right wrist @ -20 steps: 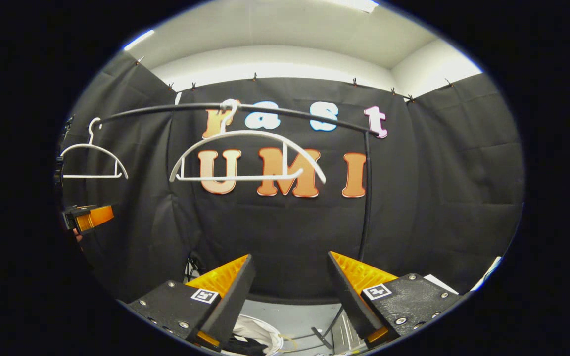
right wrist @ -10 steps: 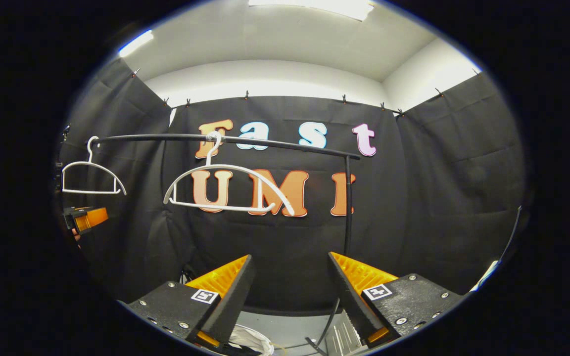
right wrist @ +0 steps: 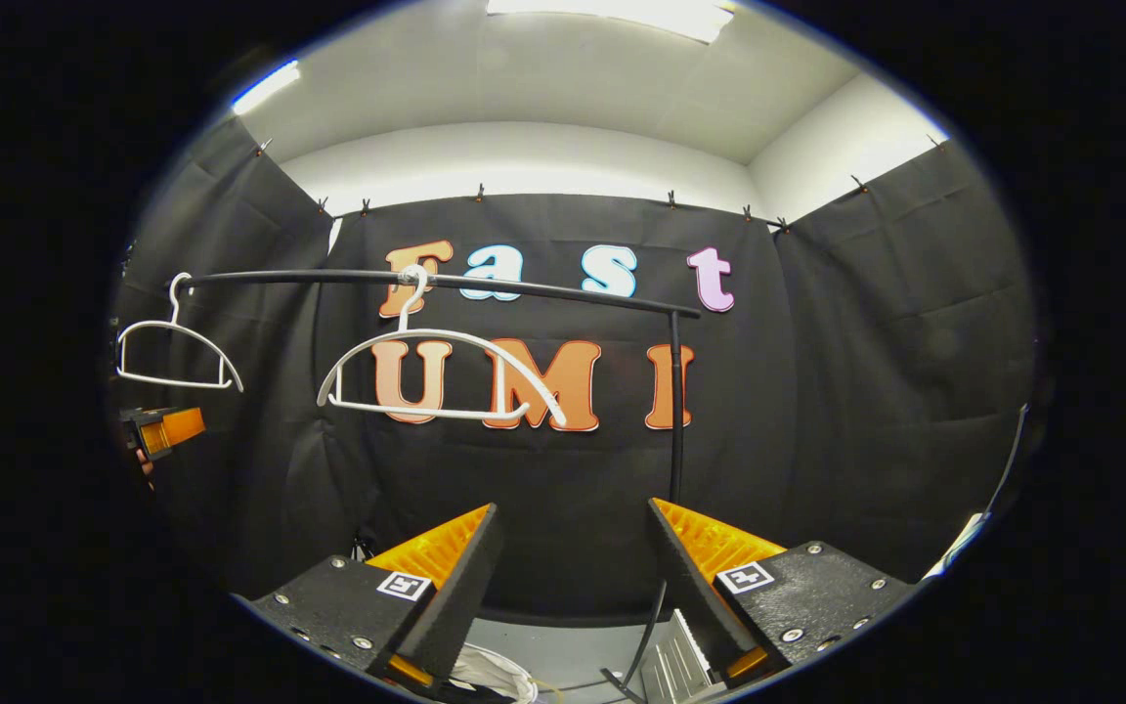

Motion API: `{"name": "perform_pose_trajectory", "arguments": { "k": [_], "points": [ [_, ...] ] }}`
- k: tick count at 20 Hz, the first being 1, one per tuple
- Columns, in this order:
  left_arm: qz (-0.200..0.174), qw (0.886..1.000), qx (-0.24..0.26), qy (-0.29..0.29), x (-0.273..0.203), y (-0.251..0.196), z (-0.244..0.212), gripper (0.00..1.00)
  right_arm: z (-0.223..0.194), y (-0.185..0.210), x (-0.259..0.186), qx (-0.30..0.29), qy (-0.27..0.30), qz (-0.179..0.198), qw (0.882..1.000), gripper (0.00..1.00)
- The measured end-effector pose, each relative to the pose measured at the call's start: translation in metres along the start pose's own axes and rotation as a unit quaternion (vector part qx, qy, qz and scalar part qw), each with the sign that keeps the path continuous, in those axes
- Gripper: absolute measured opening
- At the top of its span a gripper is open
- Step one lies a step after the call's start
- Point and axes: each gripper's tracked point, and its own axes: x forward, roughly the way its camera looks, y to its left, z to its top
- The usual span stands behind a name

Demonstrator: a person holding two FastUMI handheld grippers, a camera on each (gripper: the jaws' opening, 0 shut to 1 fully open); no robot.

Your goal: Grasp the clothes on the hanger with both hands and then place them into the laundry hamper below.

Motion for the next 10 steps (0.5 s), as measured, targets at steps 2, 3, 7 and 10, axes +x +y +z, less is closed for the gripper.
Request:
{"name": "perform_pose_trajectory", "arguments": {
  "k": [2, 3, 7, 10],
  "points": [
    [-0.002, 1.000, 0.001, 0.001, -0.002, 0.000, 0.000, 1.00, -0.005, -0.002, -0.004, -0.003, 0.003, -0.001, 1.000, 0.91],
    [-0.004, 1.000, 0.002, 0.001, -0.003, 0.000, 0.000, 0.97, -0.005, -0.001, -0.005, -0.002, 0.004, 0.000, 1.000, 0.91],
    [-0.008, 1.000, 0.000, 0.004, -0.006, -0.005, -0.002, 0.94, -0.004, 0.005, -0.006, 0.006, 0.005, 0.006, 1.000, 0.91],
    [-0.012, 1.000, -0.001, 0.006, -0.006, -0.008, -0.004, 0.94, -0.005, 0.009, -0.005, 0.006, 0.006, 0.008, 1.000, 0.91]
  ]
}}
